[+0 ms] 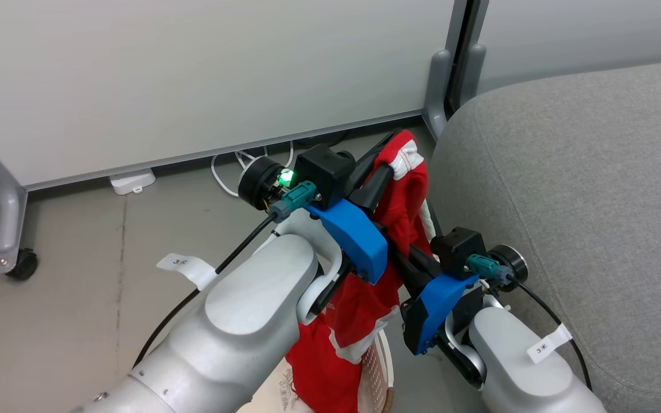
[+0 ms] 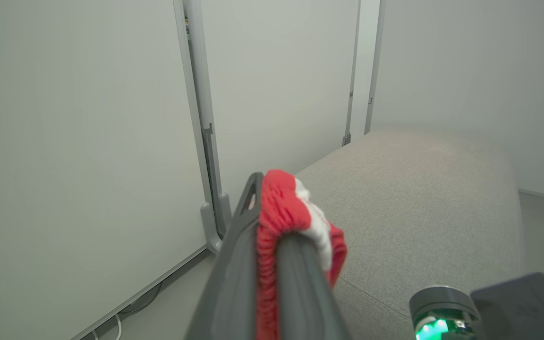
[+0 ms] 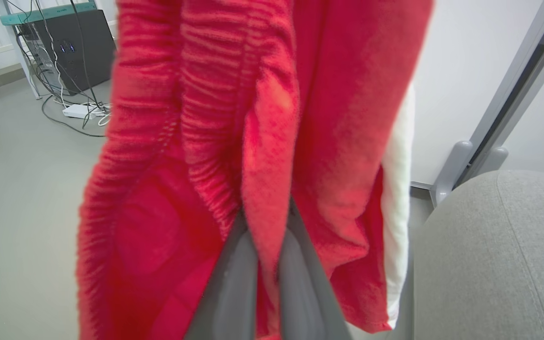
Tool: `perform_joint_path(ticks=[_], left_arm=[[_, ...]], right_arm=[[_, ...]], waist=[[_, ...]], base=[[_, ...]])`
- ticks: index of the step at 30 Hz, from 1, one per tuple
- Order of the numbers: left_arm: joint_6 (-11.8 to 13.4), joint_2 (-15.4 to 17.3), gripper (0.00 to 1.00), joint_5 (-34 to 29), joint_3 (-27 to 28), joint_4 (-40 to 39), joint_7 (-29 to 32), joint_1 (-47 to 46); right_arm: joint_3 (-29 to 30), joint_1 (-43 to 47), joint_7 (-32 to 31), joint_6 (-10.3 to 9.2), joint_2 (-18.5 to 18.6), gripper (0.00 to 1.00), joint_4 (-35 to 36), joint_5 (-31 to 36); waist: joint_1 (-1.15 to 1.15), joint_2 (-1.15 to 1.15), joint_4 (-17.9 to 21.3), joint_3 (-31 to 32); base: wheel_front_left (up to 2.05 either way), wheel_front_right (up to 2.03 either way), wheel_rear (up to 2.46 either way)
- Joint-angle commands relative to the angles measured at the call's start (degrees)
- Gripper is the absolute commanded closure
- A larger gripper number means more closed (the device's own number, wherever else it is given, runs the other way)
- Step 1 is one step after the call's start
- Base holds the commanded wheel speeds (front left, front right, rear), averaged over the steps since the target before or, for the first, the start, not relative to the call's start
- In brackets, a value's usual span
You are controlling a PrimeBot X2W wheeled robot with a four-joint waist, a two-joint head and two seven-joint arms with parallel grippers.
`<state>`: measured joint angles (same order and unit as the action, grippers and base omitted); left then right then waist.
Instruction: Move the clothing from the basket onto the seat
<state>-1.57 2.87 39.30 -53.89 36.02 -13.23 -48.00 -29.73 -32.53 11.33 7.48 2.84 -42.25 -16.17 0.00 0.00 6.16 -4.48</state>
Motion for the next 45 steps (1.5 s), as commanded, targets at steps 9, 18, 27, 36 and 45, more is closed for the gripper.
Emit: perform_joint_path(ticks=[9, 18, 27, 36, 45], left_arm=[[0.28, 0.03, 1.00, 1.29, -0.98, 0.80, -0.38, -1.21], [0.47, 0.03, 0.01, 2.30, -2.09, 1.61, 0.13, -1.63], [0.35, 0.75, 0.00, 3.11, -3.14, 2.71, 1.39, -0.42], [0.30, 4.14, 0.00, 3.57, -2.69, 0.80, -0.35, 4.29], [-0.92, 9.79, 0.00, 2.12, 0.42, -7.62, -1.99, 12.23]], right_arm=[[0.51, -1.13, 0.99, 0.03, 0.08, 1.00, -1.57, -0.24], [0.54, -1.32, 1.33, 0.03, 0.08, 1.00, -2.13, 0.00], [1.48, -2.05, 1.73, 0.03, 0.08, 1.00, -2.35, -0.21], [6.24, -2.91, 2.60, 0.03, 0.08, 1.00, -2.46, 0.99], [11.20, -2.52, 3.17, 0.03, 0.08, 1.00, -1.12, 3.61]], waist=[[0.00, 0.00, 0.01, 0.20], [0.00, 0.00, 0.01, 0.15], [0.00, 0.00, -0.12, -0.17], [0.00, 0.00, 0.00, -0.68], [0.00, 0.00, 0.66, -1.15]], base=[[0.00, 0.00, 0.00], [0.00, 0.00, 0.00], [0.00, 0.00, 0.00], [0.00, 0.00, 0.00], [0.00, 0.00, 0.00]])
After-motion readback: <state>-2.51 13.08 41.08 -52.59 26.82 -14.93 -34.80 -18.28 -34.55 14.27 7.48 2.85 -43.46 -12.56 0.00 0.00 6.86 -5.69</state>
